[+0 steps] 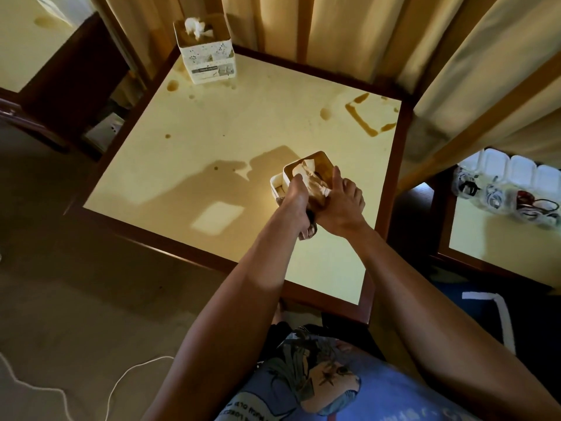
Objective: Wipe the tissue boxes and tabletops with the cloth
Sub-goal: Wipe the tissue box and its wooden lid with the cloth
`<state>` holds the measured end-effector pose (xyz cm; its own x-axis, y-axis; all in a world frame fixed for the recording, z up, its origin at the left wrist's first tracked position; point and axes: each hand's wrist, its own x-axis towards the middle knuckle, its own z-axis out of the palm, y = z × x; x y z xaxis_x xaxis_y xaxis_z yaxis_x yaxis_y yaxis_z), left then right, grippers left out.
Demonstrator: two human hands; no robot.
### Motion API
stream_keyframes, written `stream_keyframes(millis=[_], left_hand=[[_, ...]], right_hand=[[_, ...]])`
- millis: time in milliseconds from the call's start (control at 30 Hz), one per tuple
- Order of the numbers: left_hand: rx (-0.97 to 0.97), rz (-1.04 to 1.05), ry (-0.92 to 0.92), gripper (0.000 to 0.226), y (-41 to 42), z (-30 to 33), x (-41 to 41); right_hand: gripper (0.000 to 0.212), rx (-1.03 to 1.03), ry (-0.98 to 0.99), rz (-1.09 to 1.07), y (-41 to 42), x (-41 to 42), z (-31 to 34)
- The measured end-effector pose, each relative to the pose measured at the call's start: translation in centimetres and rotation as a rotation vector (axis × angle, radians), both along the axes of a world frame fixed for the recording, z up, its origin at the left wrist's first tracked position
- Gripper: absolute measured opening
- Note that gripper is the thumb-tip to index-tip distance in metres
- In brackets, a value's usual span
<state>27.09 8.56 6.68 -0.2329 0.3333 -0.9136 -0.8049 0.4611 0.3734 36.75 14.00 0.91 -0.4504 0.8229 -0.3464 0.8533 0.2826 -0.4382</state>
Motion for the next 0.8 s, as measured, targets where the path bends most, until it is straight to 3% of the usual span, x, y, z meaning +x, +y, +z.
stream_keyframes(millis=[200, 333, 500, 700, 800], left_hand=[[-0.068, 0.006, -0.073, 0.063, 1.0, -1.3, -1.8], [-0.163, -0.102, -0.04, 0.057, 1.6, -0.7, -1.6], [-0.218, -0.074, -0.038, 0.068, 1.9, -0.8, -1.1], [-0.173, -0.019, -0.039, 0.077, 1.8, -0.8, -0.4], [-0.165, -0.075, -0.045, 0.069, 1.9, -3.8, -1.4]], right_hand=[[0.125, -0.064, -0.049, 0.023, 0.3, 0.2, 0.3], [0.124, -0.065, -0.049, 0.027, 0.2, 0.1, 0.4], [0.123, -0.058, -0.041, 0.04, 0.1, 0.2, 0.6], [0.126, -0.059, -0.061, 0.058, 0.2, 0.2, 0.8], [0.126, -0.045, -0.077, 0.075, 0.3, 0.3, 0.8]])
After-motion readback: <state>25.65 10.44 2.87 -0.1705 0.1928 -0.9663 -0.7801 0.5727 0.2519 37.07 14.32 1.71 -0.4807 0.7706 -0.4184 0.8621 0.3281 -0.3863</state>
